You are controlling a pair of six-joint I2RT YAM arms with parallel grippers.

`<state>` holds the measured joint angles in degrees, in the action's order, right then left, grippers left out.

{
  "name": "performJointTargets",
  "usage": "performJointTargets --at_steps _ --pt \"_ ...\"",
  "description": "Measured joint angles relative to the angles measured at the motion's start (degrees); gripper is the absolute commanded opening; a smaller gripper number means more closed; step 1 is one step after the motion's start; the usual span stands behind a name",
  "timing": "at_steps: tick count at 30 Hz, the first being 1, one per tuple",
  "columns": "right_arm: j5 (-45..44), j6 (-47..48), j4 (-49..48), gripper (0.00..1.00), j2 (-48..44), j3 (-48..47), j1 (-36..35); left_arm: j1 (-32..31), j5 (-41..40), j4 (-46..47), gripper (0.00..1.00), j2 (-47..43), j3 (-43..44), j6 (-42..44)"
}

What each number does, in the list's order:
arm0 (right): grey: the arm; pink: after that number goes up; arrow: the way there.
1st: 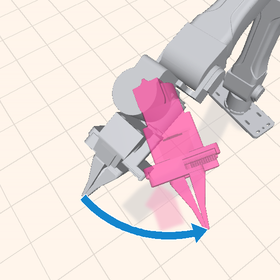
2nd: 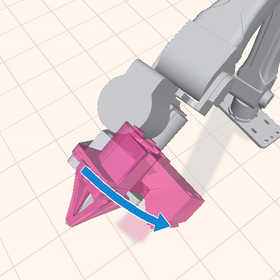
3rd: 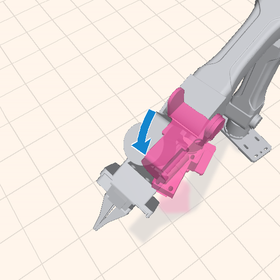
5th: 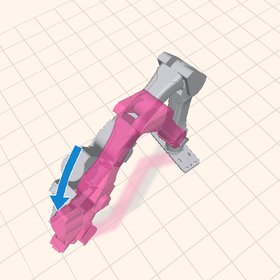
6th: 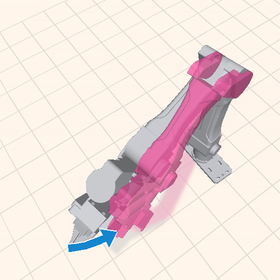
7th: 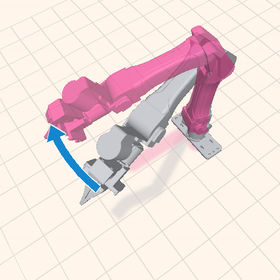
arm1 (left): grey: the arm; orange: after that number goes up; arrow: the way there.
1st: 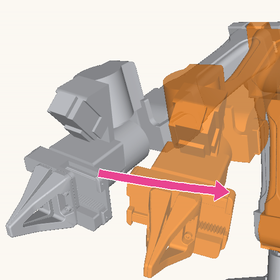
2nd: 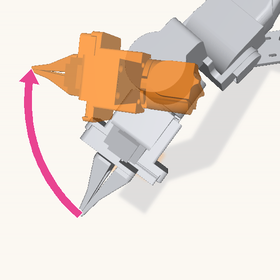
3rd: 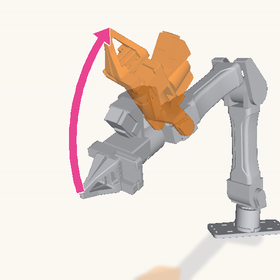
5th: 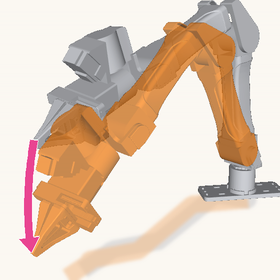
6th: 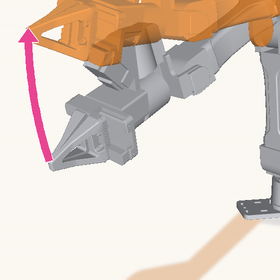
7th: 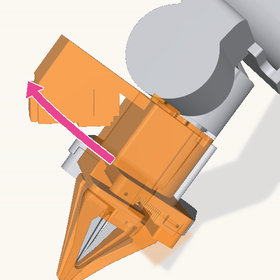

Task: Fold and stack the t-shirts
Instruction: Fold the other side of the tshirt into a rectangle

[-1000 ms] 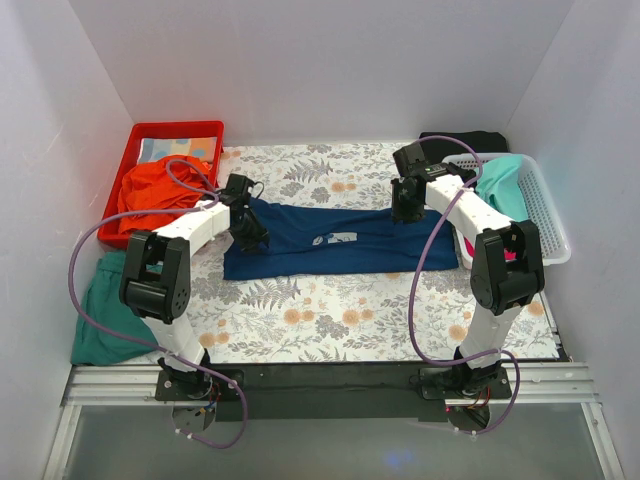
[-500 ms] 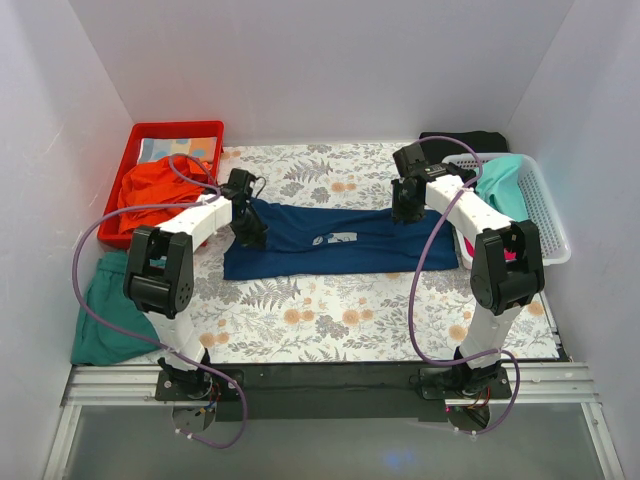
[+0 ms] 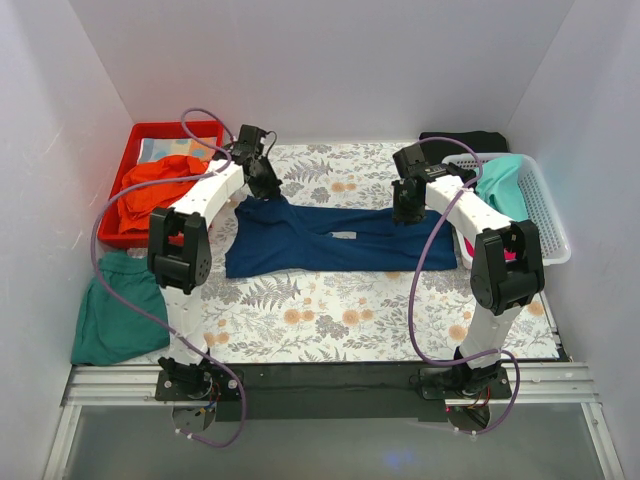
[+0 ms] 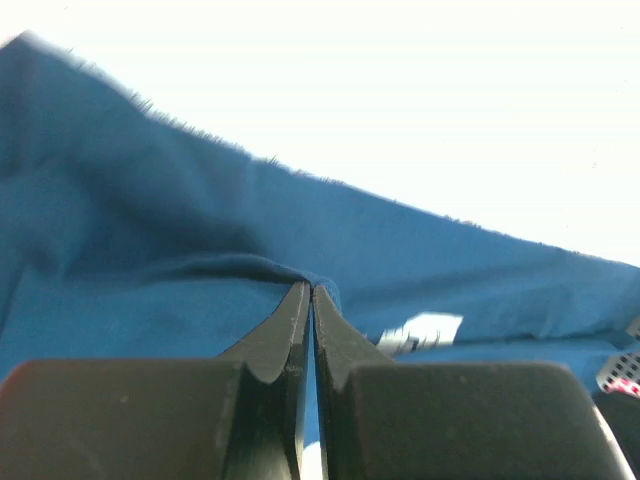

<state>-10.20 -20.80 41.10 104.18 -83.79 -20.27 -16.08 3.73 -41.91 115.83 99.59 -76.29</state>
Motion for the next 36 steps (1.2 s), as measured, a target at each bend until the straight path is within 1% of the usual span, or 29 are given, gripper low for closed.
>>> performJointTargets --at_steps 2,6,10,13,18,19,22,23,24,26,27,31,36 --pt "0.0 0.0 0.1 0.32 0.0 0.0 0.0 -0.6 0.5 -0.1 0.0 4.2 4.0 1.0" --pt "0.0 0.0 0.2 0.32 0.0 0.0 0.0 -2.5 1.3 -0.6 0.0 9.1 7.0 2.6" --pt "0.0 0.0 0.5 0.32 0.0 0.0 0.0 -4.6 1.2 -1.3 0.0 10.3 6.6 4.3" --pt "0.0 0.0 0.6 0.32 0.0 0.2 0.0 -6.1 1.2 0.0 0.0 9.9 4.6 7.5" --pt "0.1 0.0 0.9 0.32 0.0 0.3 0.0 -7.9 -1.7 1.1 0.0 9.7 1.7 13.2" --pt "0.2 0.0 0.9 0.32 0.0 0.3 0.0 -8.1 -2.2 1.1 0.08 9.7 1.7 13.9" --pt "0.4 0.0 0.9 0.32 0.0 0.3 0.0 -8.2 -3.2 1.8 0.18 9.5 1.2 15.1" --pt "0.5 0.0 0.9 0.32 0.0 0.3 0.0 -8.2 -3.5 2.1 0.29 9.2 0.7 15.2" --pt "0.7 0.0 0.9 0.32 0.0 0.3 0.0 -8.1 -3.7 2.5 0.35 8.8 0.1 15.3" --pt "1.1 0.0 0.9 0.32 0.0 0.3 0.0 -8.1 -4.0 3.7 0.45 7.6 -1.6 15.5" --pt "1.3 0.0 0.9 0.32 0.0 0.3 0.0 -8.1 -4.2 4.6 0.52 6.6 -2.7 15.4" --pt "1.6 0.0 0.9 0.32 0.0 0.4 0.0 -8.0 -5.5 8.1 0.54 1.1 -7.0 14.6" --pt "1.8 0.0 0.9 0.33 0.0 1.6 0.0 -8.0 -7.8 11.3 0.55 -8.5 -13.0 12.9"
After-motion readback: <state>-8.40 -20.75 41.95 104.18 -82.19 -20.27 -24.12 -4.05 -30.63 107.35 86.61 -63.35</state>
